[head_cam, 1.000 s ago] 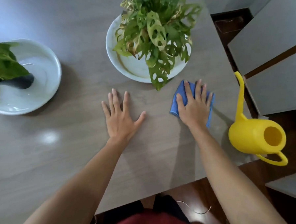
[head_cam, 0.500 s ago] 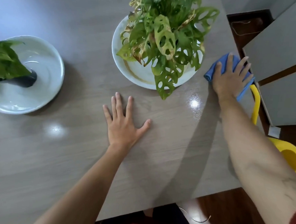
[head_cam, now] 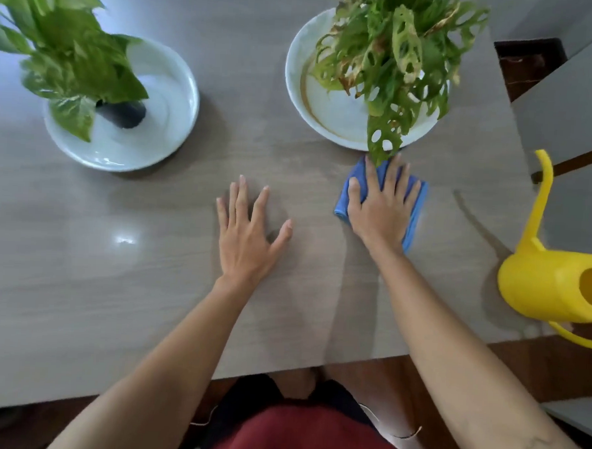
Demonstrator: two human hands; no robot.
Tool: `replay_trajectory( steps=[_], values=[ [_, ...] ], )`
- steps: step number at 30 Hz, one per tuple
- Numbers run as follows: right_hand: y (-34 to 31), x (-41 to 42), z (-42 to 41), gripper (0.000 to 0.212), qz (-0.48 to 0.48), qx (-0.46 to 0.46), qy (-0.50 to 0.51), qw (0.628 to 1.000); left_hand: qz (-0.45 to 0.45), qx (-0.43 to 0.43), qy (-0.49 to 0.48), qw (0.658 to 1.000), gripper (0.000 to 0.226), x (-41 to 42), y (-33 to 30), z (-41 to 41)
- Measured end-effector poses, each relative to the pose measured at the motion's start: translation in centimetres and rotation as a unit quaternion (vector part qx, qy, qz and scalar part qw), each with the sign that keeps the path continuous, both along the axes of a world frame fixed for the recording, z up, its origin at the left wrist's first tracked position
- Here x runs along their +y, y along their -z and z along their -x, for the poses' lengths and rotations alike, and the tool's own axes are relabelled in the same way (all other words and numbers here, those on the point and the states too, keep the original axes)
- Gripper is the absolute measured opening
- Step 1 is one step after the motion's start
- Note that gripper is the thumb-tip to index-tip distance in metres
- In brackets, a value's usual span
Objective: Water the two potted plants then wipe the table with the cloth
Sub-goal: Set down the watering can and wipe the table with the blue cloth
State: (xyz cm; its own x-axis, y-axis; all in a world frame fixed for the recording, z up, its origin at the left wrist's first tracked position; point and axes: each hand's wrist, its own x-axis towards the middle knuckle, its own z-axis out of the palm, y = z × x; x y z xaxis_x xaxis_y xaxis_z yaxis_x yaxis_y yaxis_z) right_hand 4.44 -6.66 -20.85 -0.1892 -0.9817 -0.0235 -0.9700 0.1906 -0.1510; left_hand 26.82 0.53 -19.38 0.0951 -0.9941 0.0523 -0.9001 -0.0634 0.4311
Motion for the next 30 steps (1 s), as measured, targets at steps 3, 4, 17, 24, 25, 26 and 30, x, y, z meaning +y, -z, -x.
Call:
replay_trajectory(
  steps=[3, 4, 17, 24, 25, 26, 30],
  values=[
    [0.1, 1.6, -3.7, 0.061, 0.007, 0.004, -0.026, 1.0, -0.007, -0.009, -0.032, 0.999, 0.071, 2.6, 0.4, -4.5],
    [0.1, 2.2, -5.7, 0.061, 0.005, 0.001, -0.044, 0.999, -0.012, -0.016, -0.05, 0.999, 0.071, 3.6, 0.5, -6.7],
    [0.5, 4.8, -28.6, 0.059, 0.013, -0.016, -0.206, 0.978, -0.073, -0.055, -0.195, 0.977, 0.074, 10.1, 1.4, -27.4],
    [0.8, 9.5, -38.3, 0.059, 0.025, -0.054, -0.28, 0.958, -0.081, -0.079, -0.239, 0.964, 0.07, 12.1, 1.7, -34.9],
    [1.0, 10.5, -39.6, 0.059, 0.029, -0.062, -0.303, 0.951, -0.085, -0.085, -0.246, 0.962, 0.068, 12.3, 1.7, -35.8],
    [1.2, 11.3, -40.7, 0.058, 0.033, -0.074, -0.321, 0.944, -0.088, -0.091, -0.252, 0.96, 0.066, 12.6, 1.8, -36.7],
    [1.5, 12.1, -42.7, 0.058, 0.03, -0.08, -0.339, 0.937, -0.111, -0.077, -0.278, 0.951, 0.064, 13.7, 1.9, -39.1]
  ],
)
